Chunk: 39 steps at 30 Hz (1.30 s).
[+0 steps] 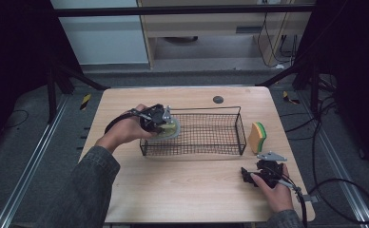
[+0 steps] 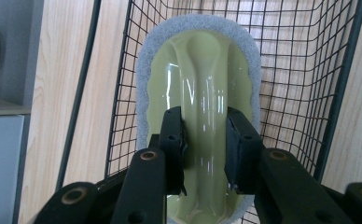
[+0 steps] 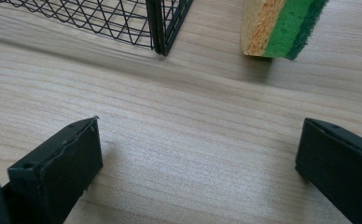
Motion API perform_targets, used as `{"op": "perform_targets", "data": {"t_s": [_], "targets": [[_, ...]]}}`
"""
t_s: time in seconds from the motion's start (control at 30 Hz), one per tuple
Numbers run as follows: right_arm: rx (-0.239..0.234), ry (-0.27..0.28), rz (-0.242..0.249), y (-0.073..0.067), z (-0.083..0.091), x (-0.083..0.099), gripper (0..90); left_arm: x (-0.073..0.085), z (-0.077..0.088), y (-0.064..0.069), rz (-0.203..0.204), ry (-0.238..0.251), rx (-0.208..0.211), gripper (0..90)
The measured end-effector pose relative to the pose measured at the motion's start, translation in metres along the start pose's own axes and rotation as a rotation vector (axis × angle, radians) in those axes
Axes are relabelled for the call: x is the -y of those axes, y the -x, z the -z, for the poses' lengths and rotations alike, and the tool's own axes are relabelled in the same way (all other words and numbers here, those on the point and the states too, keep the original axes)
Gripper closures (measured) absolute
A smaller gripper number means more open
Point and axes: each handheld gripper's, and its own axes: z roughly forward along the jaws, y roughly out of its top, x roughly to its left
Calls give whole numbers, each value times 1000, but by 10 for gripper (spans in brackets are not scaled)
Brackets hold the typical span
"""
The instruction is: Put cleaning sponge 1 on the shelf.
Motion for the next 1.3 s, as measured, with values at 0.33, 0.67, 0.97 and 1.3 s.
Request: {"op": "perform_targets", "data": {"t_s": [0.33, 0.67, 0.97, 1.3], "targets": [[0, 1, -2, 0, 0, 0, 7, 0, -10, 2, 4, -11, 13, 708], [0, 1, -2, 0, 0, 0, 6, 0, -23, 1, 5, -25, 36, 707], [0, 1, -2, 0, 0, 0, 6, 0, -35, 2, 21, -45, 61, 707], [-2, 0, -5, 0, 0, 0, 7, -1, -45, 3, 23, -67, 77, 706]]}}
